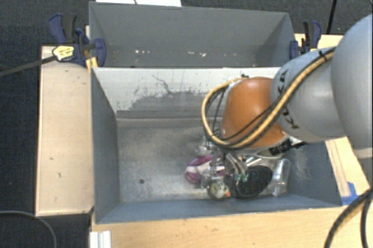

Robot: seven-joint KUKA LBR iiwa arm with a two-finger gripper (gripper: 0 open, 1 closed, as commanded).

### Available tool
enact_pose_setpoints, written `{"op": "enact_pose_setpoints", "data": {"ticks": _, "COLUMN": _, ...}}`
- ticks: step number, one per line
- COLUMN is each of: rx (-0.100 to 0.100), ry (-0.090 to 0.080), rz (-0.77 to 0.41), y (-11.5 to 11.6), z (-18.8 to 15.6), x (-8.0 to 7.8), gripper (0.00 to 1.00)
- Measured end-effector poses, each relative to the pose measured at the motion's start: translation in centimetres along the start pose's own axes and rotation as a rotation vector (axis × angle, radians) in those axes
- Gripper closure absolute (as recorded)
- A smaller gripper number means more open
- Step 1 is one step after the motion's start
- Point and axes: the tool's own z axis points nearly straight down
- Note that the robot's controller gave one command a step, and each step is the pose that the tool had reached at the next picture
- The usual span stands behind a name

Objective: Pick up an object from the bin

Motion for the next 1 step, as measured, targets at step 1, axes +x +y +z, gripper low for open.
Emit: {"op": "enact_pose_setpoints", "data": {"ticks": 1, "rx": 0.001, "ry": -0.003, "rz": 0.022, "y": -0.29, "z": -12.97, "x": -0.54, "gripper": 1.0}}
